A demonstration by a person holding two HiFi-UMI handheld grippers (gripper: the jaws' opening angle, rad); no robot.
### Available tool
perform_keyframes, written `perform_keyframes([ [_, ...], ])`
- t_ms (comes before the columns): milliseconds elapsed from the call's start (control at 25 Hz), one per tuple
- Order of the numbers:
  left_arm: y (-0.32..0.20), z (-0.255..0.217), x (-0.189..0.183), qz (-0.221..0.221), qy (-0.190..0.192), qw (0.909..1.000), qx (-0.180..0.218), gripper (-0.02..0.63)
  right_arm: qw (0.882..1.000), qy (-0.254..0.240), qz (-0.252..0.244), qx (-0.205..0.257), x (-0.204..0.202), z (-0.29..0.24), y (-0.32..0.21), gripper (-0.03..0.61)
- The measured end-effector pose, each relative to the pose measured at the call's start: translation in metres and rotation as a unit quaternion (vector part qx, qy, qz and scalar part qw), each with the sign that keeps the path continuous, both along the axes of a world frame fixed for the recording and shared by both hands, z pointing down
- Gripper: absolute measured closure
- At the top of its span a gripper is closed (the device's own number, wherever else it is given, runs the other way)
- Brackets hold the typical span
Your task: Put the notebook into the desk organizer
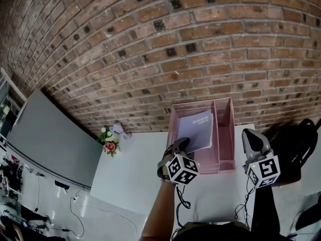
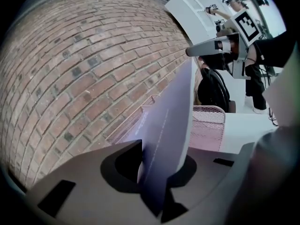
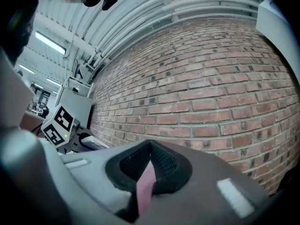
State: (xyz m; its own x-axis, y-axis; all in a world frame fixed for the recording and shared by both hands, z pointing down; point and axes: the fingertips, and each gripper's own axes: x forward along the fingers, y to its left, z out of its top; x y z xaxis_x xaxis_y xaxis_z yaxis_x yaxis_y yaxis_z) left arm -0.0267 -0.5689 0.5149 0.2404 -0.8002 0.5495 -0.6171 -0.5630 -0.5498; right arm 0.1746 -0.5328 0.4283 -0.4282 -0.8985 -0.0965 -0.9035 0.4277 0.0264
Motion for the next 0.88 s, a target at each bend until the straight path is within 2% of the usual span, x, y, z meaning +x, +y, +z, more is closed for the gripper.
perform_keyframes([
  [400, 0.009, 0.016, 0.003, 0.01, -0.004, 0.9971, -0.075, 0.528, 1.0, 0.009, -0.01, -0.006, -0.001, 0.002, 0.011, 0.577],
  [480, 0.011, 0.018, 0.006, 0.013, 0.007, 0.9953, -0.096, 0.52, 1.0, 0.005, -0.012, -0.009, 0.0, 0.003, 0.013, 0.577],
  [640, 0.017, 0.023, 0.014, 0.02, 0.054, 0.9866, -0.152, 0.428, 1.0, 0.005, -0.023, -0.017, -0.001, 0.006, 0.016, 0.577],
  [760, 0.02, 0.024, 0.017, 0.023, 0.074, 0.9819, -0.173, 0.397, 0.999, 0.01, -0.034, -0.026, -0.006, 0.01, 0.018, 0.577],
  [880, 0.03, 0.031, 0.025, 0.038, 0.082, 0.9744, -0.206, 0.33, 0.999, 0.008, -0.039, -0.031, -0.008, 0.01, 0.019, 0.577],
])
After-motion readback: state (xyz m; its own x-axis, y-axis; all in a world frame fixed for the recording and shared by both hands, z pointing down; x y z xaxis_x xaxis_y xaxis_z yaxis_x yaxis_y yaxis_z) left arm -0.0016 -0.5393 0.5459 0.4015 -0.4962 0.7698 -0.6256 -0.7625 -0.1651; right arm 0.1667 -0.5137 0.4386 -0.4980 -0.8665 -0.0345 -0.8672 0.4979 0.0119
